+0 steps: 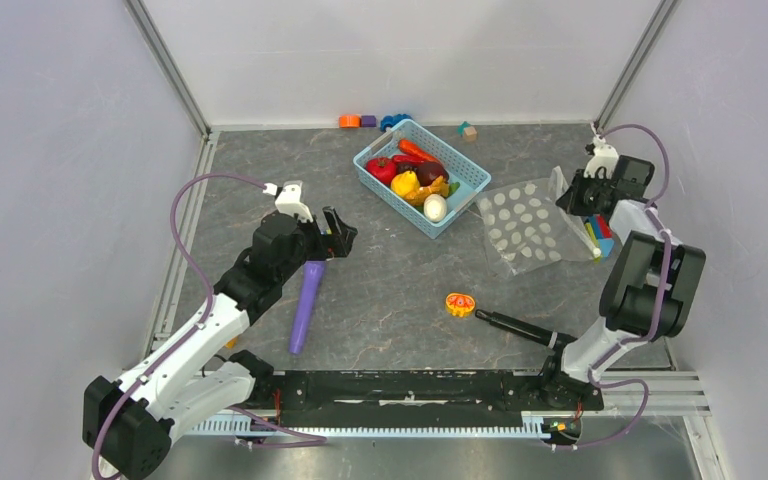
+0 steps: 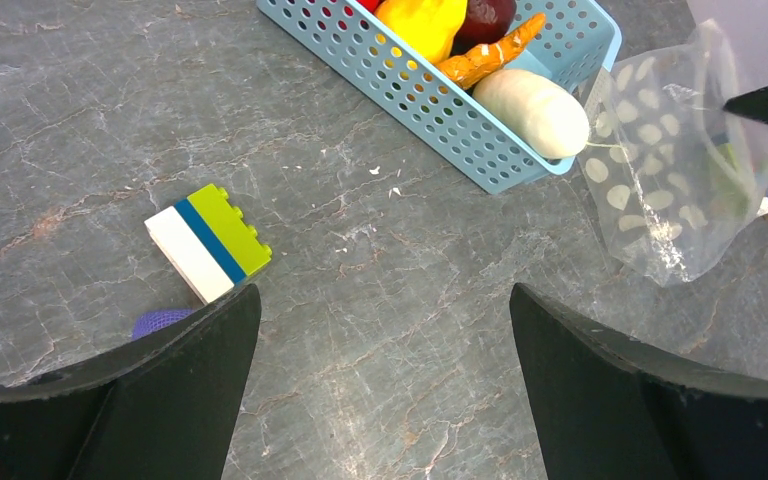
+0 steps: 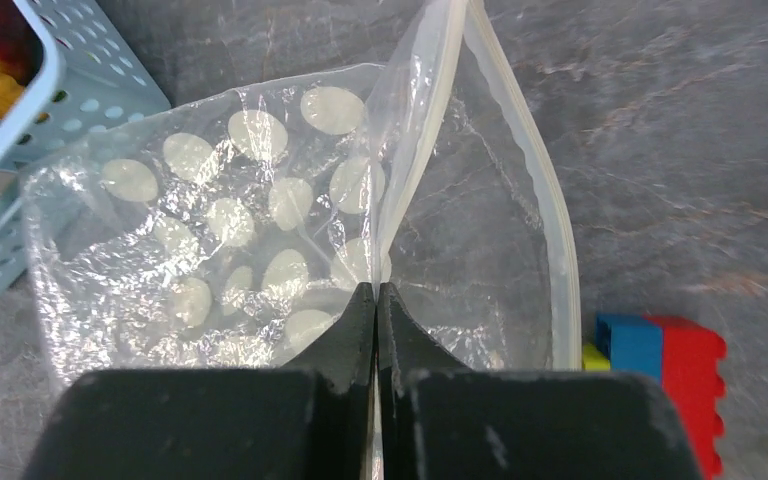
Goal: Place the food in the zip-top bag and seal the zipper
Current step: Pick up the zipper food storage bag at the center of the board.
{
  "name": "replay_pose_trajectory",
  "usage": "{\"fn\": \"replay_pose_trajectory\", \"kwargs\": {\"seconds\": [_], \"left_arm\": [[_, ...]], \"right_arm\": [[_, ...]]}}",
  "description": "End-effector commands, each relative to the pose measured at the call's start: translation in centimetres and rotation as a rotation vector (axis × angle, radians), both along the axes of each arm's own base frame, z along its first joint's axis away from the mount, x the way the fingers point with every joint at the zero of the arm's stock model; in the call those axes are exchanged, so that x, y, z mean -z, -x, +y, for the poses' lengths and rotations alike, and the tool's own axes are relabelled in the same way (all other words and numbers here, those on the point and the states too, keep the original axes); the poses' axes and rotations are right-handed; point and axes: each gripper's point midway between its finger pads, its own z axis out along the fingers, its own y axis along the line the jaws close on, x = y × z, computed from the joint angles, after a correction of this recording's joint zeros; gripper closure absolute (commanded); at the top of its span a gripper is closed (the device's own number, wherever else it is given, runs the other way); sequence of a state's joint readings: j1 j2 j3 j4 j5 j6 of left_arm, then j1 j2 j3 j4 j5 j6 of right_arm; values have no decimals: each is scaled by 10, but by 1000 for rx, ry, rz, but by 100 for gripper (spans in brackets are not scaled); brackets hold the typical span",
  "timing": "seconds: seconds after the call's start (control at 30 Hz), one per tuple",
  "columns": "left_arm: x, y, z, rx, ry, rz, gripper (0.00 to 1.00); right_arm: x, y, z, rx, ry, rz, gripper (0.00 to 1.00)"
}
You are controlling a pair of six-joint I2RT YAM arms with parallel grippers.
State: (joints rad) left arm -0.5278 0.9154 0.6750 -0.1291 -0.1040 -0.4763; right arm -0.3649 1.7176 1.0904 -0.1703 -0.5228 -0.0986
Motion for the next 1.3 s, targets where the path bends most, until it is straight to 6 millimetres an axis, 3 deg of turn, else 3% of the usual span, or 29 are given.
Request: {"fn": "replay_pose_trajectory", "kwargs": {"seconds": [0.0,0.17,0.3,0.43,0.57,0.73,0.83,1.1,1.27], "left_arm": [[-10,-3,2,-1,-11,-49,0],[-12,-1,-2,19,4,-48,0],[-14,2,-3,29,15,-48,0],[-18,6,-7,57,30,-55,0],[-24,12,-13,101,54,-65,0],[-33,20,-16,135,89,-87,0],[-40,26,-18,157,116,-105,0],[-59,41,-25,221,174,-130,0],[-52,53,-36,307,180,-84,0]], "right_arm": [[-56,2,4,73,62,-104,100],[-102,17,29,122,202,-180,100],[-151,31,58,158,155,-290,100],[-198,52,112,0,52,-459,100],[-219,78,172,-202,-64,-511,100],[-225,109,238,-407,-135,-541,100],[-219,118,267,-390,-207,-542,100],[-175,115,299,-46,-405,-511,100],[-170,126,331,-4,-573,-489,100]]}}
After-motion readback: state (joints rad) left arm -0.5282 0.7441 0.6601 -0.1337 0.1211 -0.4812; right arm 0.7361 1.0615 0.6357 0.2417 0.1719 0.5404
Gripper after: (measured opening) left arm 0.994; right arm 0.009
